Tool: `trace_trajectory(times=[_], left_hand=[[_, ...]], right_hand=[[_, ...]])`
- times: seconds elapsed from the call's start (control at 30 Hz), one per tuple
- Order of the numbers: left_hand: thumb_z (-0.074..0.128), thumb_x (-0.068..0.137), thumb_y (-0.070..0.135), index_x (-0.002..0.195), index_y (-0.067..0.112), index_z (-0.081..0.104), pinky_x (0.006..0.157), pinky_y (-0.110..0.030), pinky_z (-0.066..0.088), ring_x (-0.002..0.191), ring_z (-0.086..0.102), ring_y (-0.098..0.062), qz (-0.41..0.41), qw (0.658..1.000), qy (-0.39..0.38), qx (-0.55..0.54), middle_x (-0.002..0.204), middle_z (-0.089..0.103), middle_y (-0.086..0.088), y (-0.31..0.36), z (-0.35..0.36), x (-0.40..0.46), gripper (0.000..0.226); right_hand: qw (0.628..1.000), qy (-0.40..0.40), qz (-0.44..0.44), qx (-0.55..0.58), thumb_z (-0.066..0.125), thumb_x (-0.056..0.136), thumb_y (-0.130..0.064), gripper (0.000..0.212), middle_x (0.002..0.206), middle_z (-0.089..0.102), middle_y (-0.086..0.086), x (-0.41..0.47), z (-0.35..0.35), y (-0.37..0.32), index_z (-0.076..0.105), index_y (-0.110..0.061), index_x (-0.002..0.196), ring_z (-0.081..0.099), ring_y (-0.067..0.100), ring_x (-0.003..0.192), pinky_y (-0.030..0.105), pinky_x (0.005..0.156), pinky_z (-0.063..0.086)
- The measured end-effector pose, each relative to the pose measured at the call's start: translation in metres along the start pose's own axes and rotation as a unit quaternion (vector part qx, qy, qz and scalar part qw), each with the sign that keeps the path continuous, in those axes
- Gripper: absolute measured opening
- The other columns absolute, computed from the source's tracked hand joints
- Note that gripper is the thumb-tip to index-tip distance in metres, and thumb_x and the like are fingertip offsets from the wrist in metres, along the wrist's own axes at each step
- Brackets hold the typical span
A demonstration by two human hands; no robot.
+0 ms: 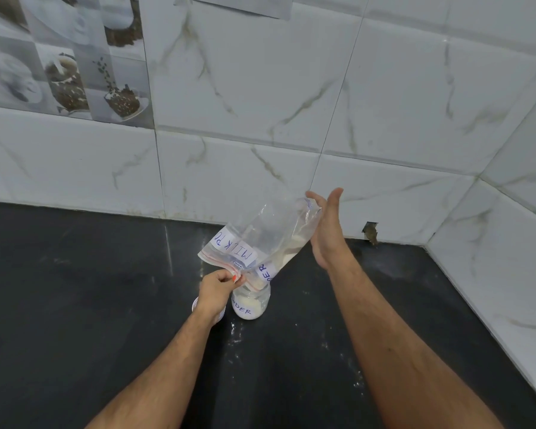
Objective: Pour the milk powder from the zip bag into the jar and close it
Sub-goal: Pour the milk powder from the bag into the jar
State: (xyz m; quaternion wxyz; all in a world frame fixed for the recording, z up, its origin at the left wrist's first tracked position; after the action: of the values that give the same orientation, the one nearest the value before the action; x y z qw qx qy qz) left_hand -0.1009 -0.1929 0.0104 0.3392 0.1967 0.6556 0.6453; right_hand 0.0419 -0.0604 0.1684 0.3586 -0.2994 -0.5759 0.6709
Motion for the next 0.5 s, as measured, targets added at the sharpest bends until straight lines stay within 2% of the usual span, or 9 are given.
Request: trace_trajectory(times=[0.1, 0.17, 0.2, 0.27, 0.4, 0.43, 0.5], left_hand=[[0.070, 0.087, -0.003, 0.093, -0.021, 0.063, 0.073, -0.020, 0.047, 0.083, 0.052, -0.021, 0.005, 1.000, 0.001, 0.000, 0.085, 0.059, -0.017, 0.000, 0.001, 0.000, 0.021], [0.070, 0.087, -0.003, 0.093, -0.020, 0.064, 0.074, -0.019, 0.048, 0.083, 0.054, -0.019, 0.006, 1.000, 0.003, -0.006, 0.085, 0.060, -0.016, 0.000, 0.001, -0.001, 0.018], [0.070, 0.086, -0.004, 0.090, -0.018, 0.065, 0.073, -0.018, 0.049, 0.082, 0.054, -0.018, 0.005, 1.000, 0.004, -0.008, 0.083, 0.061, -0.015, 0.001, 0.001, -0.002, 0.015], [0.071, 0.086, -0.004, 0.082, -0.009, 0.066, 0.070, -0.015, 0.049, 0.078, 0.054, -0.016, 0.008, 1.000, 0.000, -0.007, 0.078, 0.060, -0.012, 0.001, 0.001, -0.003, 0.008], [0.072, 0.085, -0.003, 0.077, -0.009, 0.065, 0.072, -0.020, 0.048, 0.075, 0.050, -0.018, 0.024, 1.000, 0.003, 0.009, 0.075, 0.055, -0.013, 0.002, 0.001, -0.002, 0.012], [0.073, 0.085, -0.003, 0.074, -0.008, 0.064, 0.071, -0.020, 0.048, 0.074, 0.050, -0.017, 0.028, 0.999, 0.005, 0.014, 0.073, 0.055, -0.012, 0.002, 0.001, -0.002, 0.014], [0.073, 0.084, -0.002, 0.070, -0.004, 0.066, 0.073, -0.024, 0.050, 0.073, 0.054, -0.016, 0.033, 0.999, 0.007, 0.016, 0.071, 0.061, -0.011, 0.000, 0.001, -0.001, 0.016]], right_hand=[[1.000, -0.001, -0.007, 0.014, 0.040, 0.076, -0.086, 0.099, 0.140, 0.061, 0.008, -0.002, 0.000, 0.003, 0.052, -0.011, 0.138, 0.057, 0.023, 0.130, 0.045, 0.115, 0.038], [0.998, -0.005, -0.024, -0.053, 0.060, 0.087, -0.067, 0.082, 0.128, 0.066, 0.012, -0.001, 0.001, 0.007, 0.054, 0.003, 0.129, 0.062, 0.027, 0.120, 0.044, 0.105, 0.046], [0.996, 0.006, -0.022, -0.087, 0.063, 0.090, -0.057, 0.068, 0.126, 0.068, 0.013, 0.000, 0.000, 0.011, 0.057, 0.000, 0.127, 0.064, 0.030, 0.118, 0.045, 0.101, 0.050], [0.993, 0.018, 0.001, -0.114, 0.055, 0.099, -0.046, 0.043, 0.124, 0.071, 0.008, 0.002, -0.001, 0.019, 0.061, -0.015, 0.128, 0.067, 0.027, 0.117, 0.041, 0.092, 0.056], [0.992, 0.047, -0.001, -0.114, 0.038, 0.107, -0.038, 0.037, 0.120, 0.069, -0.007, 0.002, 0.010, 0.015, 0.060, -0.020, 0.131, 0.065, 0.007, 0.110, 0.019, 0.083, 0.051], [0.991, 0.051, -0.009, -0.121, 0.037, 0.108, -0.036, 0.035, 0.119, 0.068, -0.006, 0.003, 0.014, 0.011, 0.060, -0.021, 0.128, 0.064, 0.008, 0.109, 0.018, 0.083, 0.050], [0.988, 0.052, -0.027, -0.145, 0.035, 0.108, -0.033, 0.036, 0.122, 0.068, -0.001, 0.002, 0.018, 0.007, 0.062, -0.018, 0.126, 0.063, 0.014, 0.112, 0.027, 0.092, 0.050]])
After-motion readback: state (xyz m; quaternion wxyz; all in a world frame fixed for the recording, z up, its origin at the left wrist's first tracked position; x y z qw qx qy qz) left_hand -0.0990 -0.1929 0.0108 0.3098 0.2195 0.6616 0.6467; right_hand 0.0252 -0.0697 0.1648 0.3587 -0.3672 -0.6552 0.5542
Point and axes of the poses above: each hand's wrist, its own x-axis towards the middle knuckle, its own z-axis out of the palm, y = z × x, the point moved 1 cm from there along x, towards the middle knuckle
